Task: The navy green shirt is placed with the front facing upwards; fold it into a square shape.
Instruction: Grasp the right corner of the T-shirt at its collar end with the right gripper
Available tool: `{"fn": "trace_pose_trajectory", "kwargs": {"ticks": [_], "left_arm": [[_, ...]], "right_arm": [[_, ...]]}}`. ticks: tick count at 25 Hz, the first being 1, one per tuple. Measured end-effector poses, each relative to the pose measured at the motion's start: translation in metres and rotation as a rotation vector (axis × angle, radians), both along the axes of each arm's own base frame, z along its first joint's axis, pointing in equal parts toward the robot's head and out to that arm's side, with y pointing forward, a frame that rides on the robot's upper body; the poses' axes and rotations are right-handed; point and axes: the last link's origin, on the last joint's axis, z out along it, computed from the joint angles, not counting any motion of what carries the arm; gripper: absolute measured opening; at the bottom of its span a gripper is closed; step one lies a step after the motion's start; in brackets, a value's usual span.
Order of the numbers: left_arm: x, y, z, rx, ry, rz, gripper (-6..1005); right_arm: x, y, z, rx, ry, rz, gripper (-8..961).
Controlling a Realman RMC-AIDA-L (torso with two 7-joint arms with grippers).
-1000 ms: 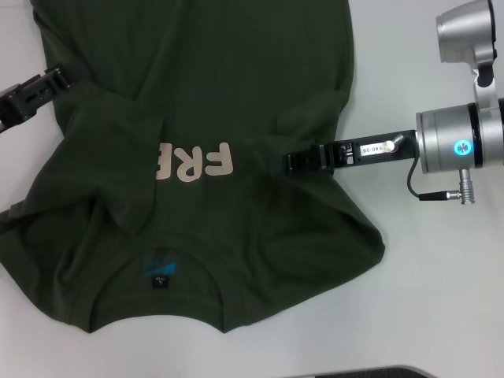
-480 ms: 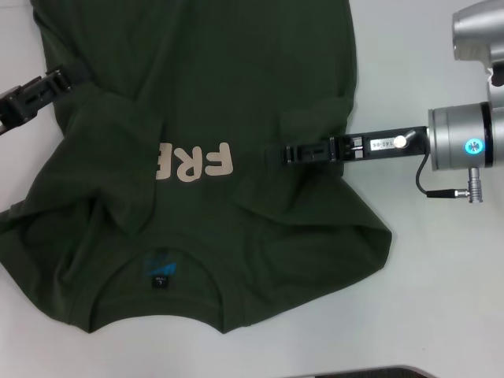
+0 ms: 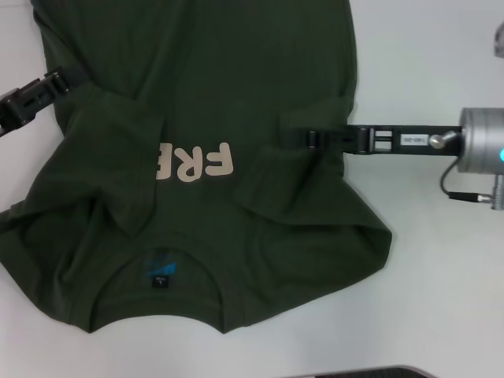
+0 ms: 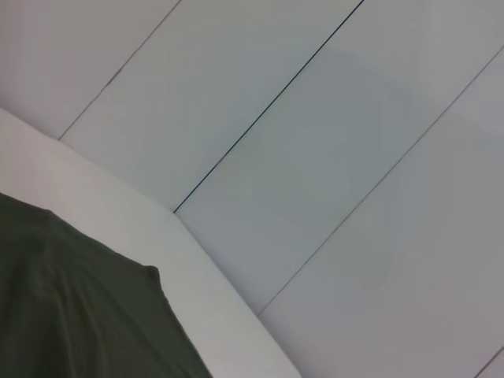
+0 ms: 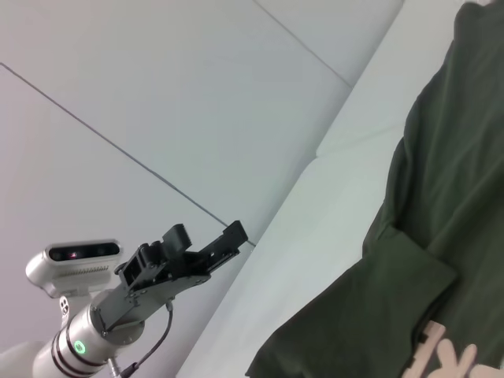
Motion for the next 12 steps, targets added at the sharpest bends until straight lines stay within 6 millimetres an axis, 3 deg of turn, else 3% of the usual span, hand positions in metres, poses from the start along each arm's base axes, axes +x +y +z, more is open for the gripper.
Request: {"fn": "trace_pose_trajectory", "kwargs": {"ticks": [12], "left_arm": [[0.004,-0.006,0.003,0.014,-0.037,-0.036,824]], "right_arm": [[0.056,-0.031,0.050,-0.057,-0.062,-0.153,815]]}}
